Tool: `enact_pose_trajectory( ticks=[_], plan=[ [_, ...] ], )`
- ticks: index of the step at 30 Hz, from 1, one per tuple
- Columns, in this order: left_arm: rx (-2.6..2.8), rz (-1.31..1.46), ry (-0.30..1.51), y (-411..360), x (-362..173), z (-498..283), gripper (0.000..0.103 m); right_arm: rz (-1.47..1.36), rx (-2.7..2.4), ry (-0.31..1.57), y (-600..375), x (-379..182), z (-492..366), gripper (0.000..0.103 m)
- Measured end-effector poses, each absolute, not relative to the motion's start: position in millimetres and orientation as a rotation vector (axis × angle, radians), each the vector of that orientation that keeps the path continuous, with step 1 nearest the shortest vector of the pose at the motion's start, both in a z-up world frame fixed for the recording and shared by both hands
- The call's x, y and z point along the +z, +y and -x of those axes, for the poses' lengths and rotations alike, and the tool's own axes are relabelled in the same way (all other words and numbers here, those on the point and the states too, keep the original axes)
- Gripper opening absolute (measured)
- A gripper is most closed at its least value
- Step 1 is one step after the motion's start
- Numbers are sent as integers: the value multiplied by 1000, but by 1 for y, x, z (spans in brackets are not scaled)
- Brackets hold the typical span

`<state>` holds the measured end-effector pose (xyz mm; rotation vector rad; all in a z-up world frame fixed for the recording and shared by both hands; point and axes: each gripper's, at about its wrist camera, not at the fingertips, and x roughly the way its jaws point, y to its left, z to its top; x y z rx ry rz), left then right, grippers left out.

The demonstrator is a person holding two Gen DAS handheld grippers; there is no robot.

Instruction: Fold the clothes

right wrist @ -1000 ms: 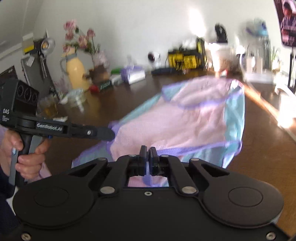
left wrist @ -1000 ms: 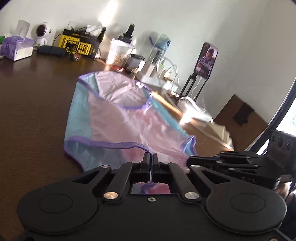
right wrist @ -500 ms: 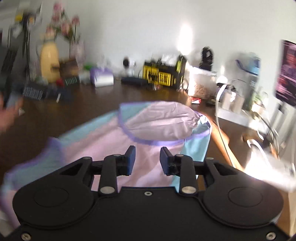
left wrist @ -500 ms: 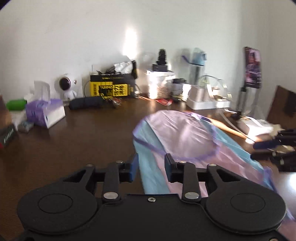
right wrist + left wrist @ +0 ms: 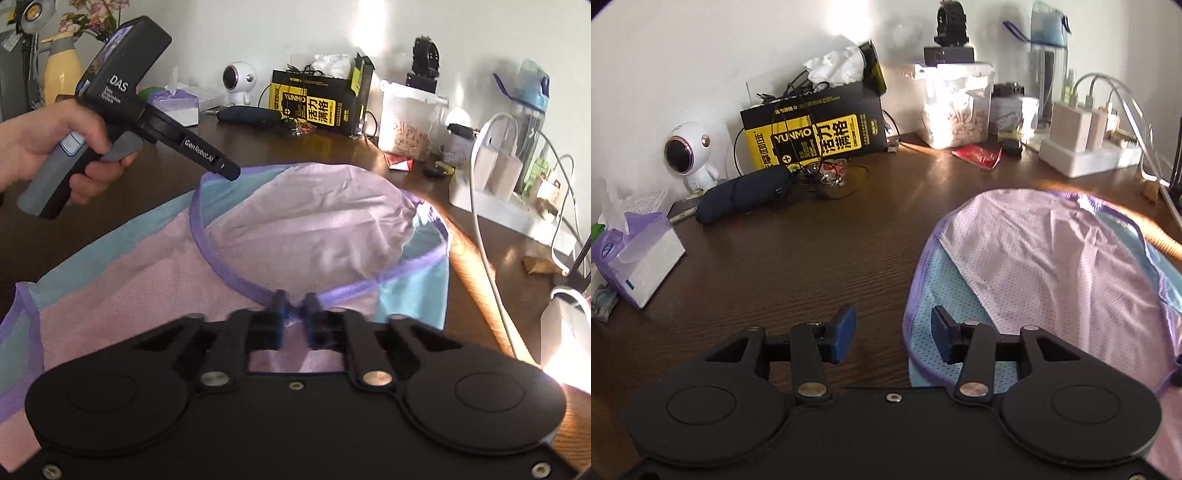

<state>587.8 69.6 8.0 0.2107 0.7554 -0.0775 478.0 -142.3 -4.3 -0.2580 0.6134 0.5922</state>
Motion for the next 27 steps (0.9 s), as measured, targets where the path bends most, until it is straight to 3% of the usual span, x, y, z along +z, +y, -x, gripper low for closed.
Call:
enact_pose_trajectory(
  ticks=[5, 7, 9, 10, 13, 14, 16, 17, 18, 19, 25, 27],
  plan=[
    [-79, -229, 762, 65, 8, -590, 45, 231, 539, 611, -163, 1, -478, 11],
    [-85, -229, 766, 63, 9, -592, 45, 207, 542, 601, -168, 6, -480, 32],
    [-89, -215, 769, 64, 11, -595, 46, 179, 531, 576, -173, 11, -483, 63],
    [-92, -208, 771, 64, 11, -596, 46, 170, 509, 569, -176, 12, -488, 65],
    [-123, -208, 779, 61, 9, -598, 45, 154, 444, 595, -180, 9, -515, 63],
    [-127, -222, 766, 58, 9, -596, 43, 156, 424, 615, -179, 5, -526, 56],
    [-139, -239, 747, 53, 7, -593, 20, 148, 408, 645, -179, -3, -539, 32],
    [-140, -248, 734, 51, 5, -590, 13, 139, 410, 656, -180, -7, -544, 27],
    [-124, -268, 716, 50, 3, -586, 10, 132, 413, 656, -180, -9, -545, 10],
    [-107, -285, 703, 49, 2, -584, 8, 135, 414, 654, -180, -10, -544, 3],
    [-28, -283, 691, 65, 1, -577, 6, 147, 370, 636, -187, -13, -543, 3],
    [-18, -270, 700, 71, 4, -575, 7, 141, 379, 621, -186, -10, -541, 7]
  ],
)
